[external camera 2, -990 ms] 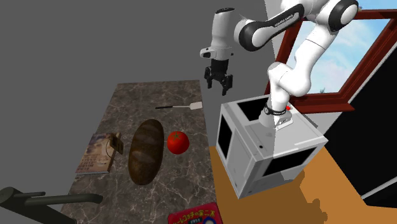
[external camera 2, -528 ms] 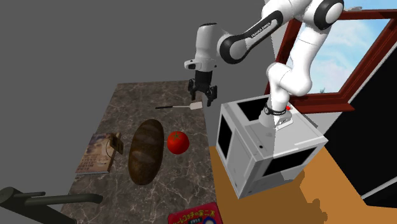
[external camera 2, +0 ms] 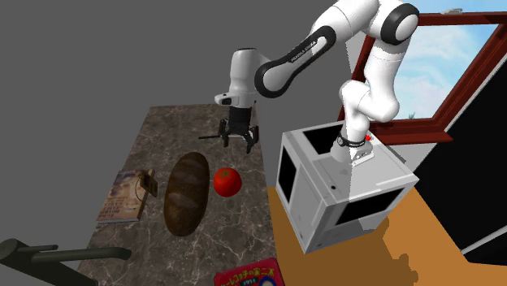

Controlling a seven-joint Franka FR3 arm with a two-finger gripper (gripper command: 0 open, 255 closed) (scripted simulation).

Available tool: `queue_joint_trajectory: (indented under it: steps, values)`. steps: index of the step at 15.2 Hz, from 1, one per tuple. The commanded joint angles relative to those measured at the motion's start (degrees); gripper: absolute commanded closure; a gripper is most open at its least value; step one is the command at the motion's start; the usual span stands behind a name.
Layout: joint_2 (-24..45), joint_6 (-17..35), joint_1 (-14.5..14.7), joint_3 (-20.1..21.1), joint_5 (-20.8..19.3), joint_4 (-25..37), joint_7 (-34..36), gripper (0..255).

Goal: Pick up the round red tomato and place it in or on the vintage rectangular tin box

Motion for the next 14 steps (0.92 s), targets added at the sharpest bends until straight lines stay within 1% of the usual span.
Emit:
queue_joint_trajectory:
  steps: [1, 2, 9, 14]
  values:
    - [4.2, 0.2, 0.3, 0.2, 4.6, 3.8, -5.5, 0]
    - [5.5, 0.1, 0.2, 0.4, 6.0, 5.1, -7.2, 0]
    - [9.6, 3.6, 0.7, 1.7, 9.3, 5.3, -9.2, 0]
    - [9.9, 3.9, 0.7, 1.8, 9.6, 5.4, -9.4, 0]
